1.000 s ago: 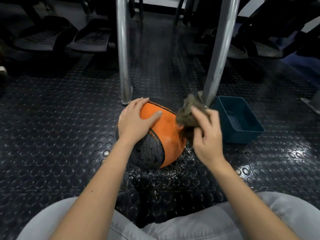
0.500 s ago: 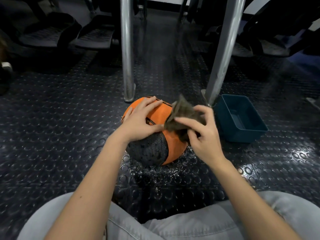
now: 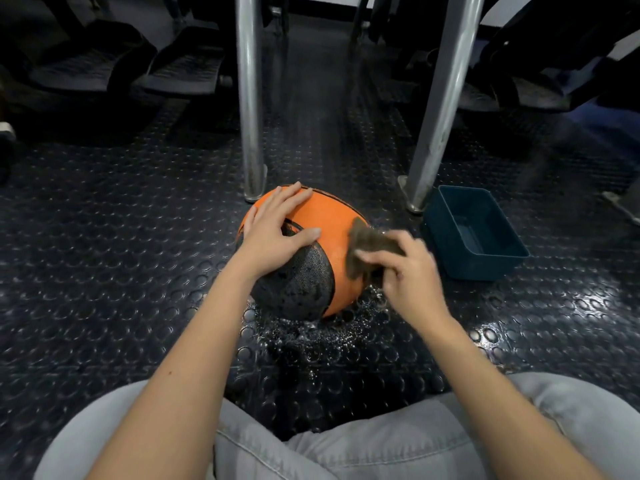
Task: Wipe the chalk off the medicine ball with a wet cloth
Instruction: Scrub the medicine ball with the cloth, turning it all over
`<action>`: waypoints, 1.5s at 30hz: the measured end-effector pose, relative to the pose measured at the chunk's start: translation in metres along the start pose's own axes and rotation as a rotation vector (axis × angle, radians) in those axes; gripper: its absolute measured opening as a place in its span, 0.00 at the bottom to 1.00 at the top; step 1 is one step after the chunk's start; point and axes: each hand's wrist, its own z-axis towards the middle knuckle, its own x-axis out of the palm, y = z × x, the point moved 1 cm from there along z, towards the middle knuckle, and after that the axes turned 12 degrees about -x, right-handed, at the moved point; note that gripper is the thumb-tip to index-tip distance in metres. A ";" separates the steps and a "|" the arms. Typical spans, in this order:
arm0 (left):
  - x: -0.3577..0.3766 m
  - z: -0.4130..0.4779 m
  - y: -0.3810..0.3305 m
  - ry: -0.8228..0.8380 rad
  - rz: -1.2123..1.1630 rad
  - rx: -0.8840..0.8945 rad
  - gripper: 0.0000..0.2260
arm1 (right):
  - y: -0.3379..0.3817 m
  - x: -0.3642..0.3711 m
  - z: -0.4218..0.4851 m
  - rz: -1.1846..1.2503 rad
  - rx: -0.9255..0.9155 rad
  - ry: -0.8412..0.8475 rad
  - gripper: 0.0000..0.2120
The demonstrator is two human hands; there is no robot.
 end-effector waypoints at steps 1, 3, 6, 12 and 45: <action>0.000 0.001 0.000 -0.007 -0.007 0.001 0.31 | -0.008 -0.004 0.002 -0.088 0.086 -0.034 0.22; 0.001 0.001 0.000 -0.023 -0.003 -0.006 0.31 | -0.014 -0.018 0.010 -0.121 0.210 -0.147 0.21; 0.001 0.003 0.001 -0.040 0.012 -0.008 0.30 | 0.006 -0.019 0.017 -0.028 0.029 -0.200 0.18; 0.001 0.002 0.002 -0.038 0.008 0.010 0.28 | -0.004 0.002 0.007 -0.110 0.129 0.027 0.24; 0.007 0.002 0.001 -0.100 0.043 0.030 0.25 | 0.019 0.009 0.004 0.033 -0.006 0.018 0.25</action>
